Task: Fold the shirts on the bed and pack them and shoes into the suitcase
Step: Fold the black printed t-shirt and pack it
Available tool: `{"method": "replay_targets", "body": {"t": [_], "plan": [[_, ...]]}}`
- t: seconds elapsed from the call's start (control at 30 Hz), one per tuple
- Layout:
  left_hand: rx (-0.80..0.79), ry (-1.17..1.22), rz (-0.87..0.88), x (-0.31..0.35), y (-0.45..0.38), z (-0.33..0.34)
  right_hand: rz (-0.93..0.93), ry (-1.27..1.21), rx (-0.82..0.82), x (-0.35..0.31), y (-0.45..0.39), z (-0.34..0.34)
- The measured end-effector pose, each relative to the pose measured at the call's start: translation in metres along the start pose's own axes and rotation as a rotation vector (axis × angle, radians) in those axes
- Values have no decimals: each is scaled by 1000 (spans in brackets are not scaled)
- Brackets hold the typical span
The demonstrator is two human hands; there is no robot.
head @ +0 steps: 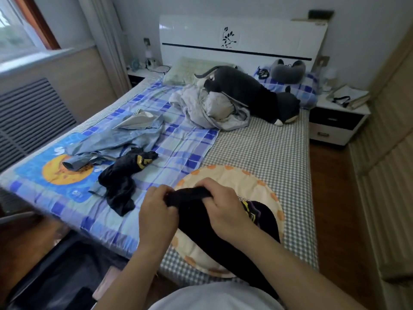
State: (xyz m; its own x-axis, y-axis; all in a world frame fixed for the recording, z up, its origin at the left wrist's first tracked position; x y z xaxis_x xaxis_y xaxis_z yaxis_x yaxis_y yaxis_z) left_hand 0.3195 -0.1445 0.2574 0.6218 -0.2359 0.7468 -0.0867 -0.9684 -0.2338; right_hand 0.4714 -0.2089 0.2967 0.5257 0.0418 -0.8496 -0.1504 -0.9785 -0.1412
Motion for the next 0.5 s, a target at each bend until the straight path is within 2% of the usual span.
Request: {"method": "replay_targets", "body": {"t": [0.07, 0.17, 0.23, 0.3, 0.37, 0.43, 0.5], "plan": [[-34, 114, -152, -9, -6, 0, 46, -122, 58, -10, 0, -11], [-43, 394, -427, -26, -5, 6, 124, -151, 264, -2, -5, -46], [-69, 476, -448, -16, -8, 6, 222, -19, 390, 19, -4, -73], [-127, 491, -365, 15, -25, 0, 313, 269, 358, 37, -3, -90], [-197, 441, -211, 59, -48, -11, 278, 461, 188, 31, -7, -85], [-291, 316, -10, 109, -64, -20, 145, 402, 79, 1, -19, -68], [-355, 201, 168, 150, -72, -25, 37, 353, 133, -35, -33, -61]]}}
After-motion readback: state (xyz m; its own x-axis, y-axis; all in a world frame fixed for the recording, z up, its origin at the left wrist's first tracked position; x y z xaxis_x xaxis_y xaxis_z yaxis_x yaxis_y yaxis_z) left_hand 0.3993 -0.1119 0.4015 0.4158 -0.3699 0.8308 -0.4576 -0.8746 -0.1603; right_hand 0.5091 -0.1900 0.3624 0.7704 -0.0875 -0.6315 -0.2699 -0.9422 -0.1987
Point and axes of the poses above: each hand's wrist, its own y-axis away from the middle knuckle, its own z-axis out of the palm, x = y × z, the point moved 7 cm from there along -y, towards the middle knuckle, and after that the axes turned 2 degrees about y, right-handed, at the moved point
